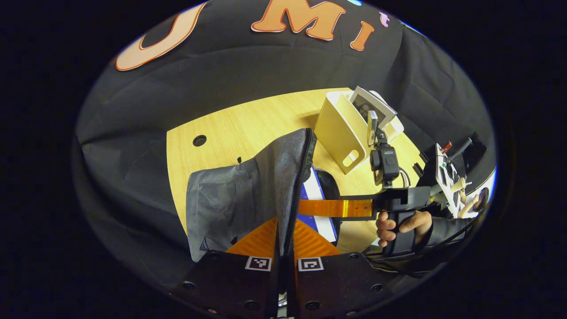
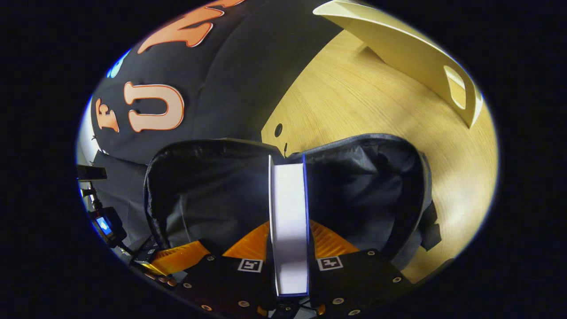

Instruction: Open the schoolbag, grab two books from the bookshelf and put them into the schoolbag.

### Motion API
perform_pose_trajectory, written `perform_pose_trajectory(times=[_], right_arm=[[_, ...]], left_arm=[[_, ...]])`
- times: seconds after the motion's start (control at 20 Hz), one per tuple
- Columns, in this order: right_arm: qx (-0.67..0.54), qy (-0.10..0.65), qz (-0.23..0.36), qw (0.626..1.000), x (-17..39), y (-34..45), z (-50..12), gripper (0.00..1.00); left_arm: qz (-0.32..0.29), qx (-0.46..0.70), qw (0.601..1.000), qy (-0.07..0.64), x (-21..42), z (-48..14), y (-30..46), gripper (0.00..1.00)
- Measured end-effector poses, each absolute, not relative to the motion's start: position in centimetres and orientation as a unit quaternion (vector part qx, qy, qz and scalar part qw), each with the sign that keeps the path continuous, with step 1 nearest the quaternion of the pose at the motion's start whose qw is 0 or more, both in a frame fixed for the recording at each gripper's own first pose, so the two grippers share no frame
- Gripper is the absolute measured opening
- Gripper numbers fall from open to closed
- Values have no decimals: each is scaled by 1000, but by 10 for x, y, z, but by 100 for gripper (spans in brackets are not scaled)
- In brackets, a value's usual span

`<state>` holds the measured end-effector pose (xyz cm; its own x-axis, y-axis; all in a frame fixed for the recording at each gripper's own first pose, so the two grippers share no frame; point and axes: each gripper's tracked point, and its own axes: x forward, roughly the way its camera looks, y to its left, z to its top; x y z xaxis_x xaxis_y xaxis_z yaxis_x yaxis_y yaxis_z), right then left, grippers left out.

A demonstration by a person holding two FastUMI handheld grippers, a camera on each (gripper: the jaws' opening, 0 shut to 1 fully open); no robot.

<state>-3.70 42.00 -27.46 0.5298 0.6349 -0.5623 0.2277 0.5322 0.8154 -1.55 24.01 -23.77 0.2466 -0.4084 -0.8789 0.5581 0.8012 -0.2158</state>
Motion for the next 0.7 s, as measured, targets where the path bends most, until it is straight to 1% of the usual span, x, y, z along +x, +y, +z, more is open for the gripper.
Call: perform_pose_trajectory(times=[0.15, 0.25, 0.3, 0.35, 0.4, 0.45, 0.5, 0.7], right_arm=[[447, 481, 117, 745, -39, 410, -280, 36], [423, 500, 108, 748, -43, 397, -285, 44], [409, 511, 111, 748, -46, 393, -283, 53], [393, 517, 116, 752, -47, 386, -283, 57], [373, 519, 119, 759, -50, 378, -280, 63], [355, 520, 125, 767, -51, 371, -277, 48], [338, 522, 130, 773, -53, 364, -275, 69], [276, 523, 155, 791, -59, 337, -258, 74]], left_arm=[[-297, 61, 788, 535, -17, -241, 243, 8], [-291, 57, 790, 537, -19, -243, 242, 8], [-288, 56, 791, 536, -21, -245, 241, 8], [-286, 54, 791, 538, -22, -248, 238, 7], [-285, 53, 791, 539, -24, -251, 236, 7], [-283, 53, 791, 540, -25, -253, 234, 8], [-281, 53, 791, 540, -25, -252, 234, 8], [-271, 50, 792, 544, -22, -256, 234, 8]])
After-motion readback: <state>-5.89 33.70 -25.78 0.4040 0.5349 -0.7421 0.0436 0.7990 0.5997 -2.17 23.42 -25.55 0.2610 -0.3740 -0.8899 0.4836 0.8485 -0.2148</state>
